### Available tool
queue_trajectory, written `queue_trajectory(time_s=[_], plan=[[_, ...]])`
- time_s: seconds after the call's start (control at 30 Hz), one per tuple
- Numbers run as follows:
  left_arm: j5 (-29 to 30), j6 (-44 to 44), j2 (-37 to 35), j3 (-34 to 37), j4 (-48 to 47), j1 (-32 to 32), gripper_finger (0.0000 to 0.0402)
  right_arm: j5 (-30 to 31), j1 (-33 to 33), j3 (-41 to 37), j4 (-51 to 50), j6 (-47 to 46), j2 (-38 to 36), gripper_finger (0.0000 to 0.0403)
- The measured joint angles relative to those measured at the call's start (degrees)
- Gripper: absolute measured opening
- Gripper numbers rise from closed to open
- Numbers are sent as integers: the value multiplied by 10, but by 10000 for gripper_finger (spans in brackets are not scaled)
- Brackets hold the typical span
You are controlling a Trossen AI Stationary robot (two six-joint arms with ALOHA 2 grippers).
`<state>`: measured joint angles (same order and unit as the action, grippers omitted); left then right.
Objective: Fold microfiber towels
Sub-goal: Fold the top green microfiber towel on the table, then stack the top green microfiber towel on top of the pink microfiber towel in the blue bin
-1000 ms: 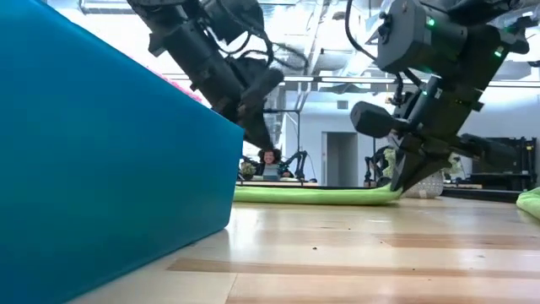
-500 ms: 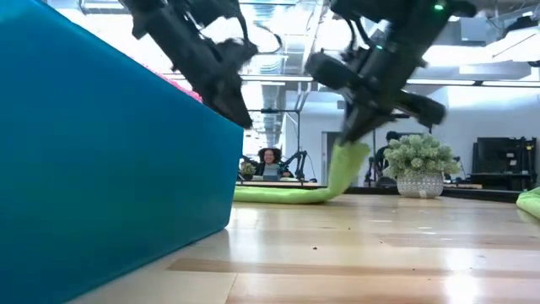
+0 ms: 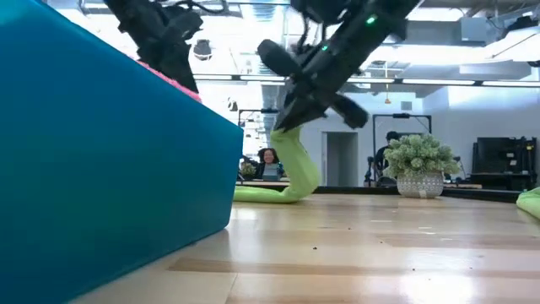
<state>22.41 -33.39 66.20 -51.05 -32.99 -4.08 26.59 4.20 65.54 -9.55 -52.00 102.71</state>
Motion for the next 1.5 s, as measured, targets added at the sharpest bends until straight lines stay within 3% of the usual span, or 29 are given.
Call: queue_trajectory(time_s=[0.43,0.5,0.93,1.1,1.37,1.5], plan=[[0,-78,-60,101,11,0,0,-76,-28,152,-10,88,128,28],[-3,-78,-63,107,11,1,0,-89,-33,152,-41,90,131,29],[-6,-76,-71,113,17,2,0,-139,-41,155,-6,105,170,43],[-5,-62,-71,113,22,2,0,-141,-48,155,2,105,169,91],[-8,-59,-71,113,25,2,0,-148,-67,155,46,84,169,210],[-31,-55,-71,113,44,2,0,-141,-66,155,42,82,149,233]])
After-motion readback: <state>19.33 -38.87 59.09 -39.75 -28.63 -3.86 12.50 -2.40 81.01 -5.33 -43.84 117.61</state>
